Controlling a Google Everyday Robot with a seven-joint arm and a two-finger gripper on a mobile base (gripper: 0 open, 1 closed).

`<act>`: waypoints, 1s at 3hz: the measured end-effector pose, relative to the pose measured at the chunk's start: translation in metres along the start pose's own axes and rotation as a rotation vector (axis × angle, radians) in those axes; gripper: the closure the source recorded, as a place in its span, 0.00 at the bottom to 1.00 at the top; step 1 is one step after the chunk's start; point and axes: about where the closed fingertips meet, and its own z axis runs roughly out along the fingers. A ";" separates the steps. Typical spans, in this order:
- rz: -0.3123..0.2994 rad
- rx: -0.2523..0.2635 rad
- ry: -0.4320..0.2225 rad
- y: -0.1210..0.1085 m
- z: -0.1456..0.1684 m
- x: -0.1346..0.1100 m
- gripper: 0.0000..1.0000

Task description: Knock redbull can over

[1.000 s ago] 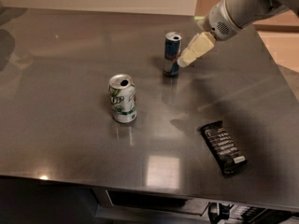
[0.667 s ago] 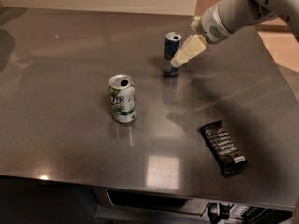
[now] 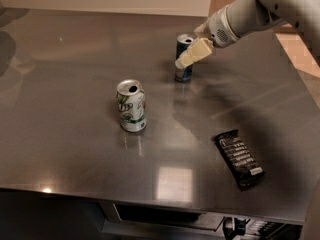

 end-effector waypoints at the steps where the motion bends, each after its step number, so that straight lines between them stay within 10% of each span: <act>1: 0.013 -0.009 -0.021 0.003 0.000 -0.005 0.40; 3: 0.029 -0.024 0.013 0.020 -0.026 -0.013 0.87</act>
Offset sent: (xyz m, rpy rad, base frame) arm -0.0196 0.0026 0.0169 0.0656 0.0303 -0.0174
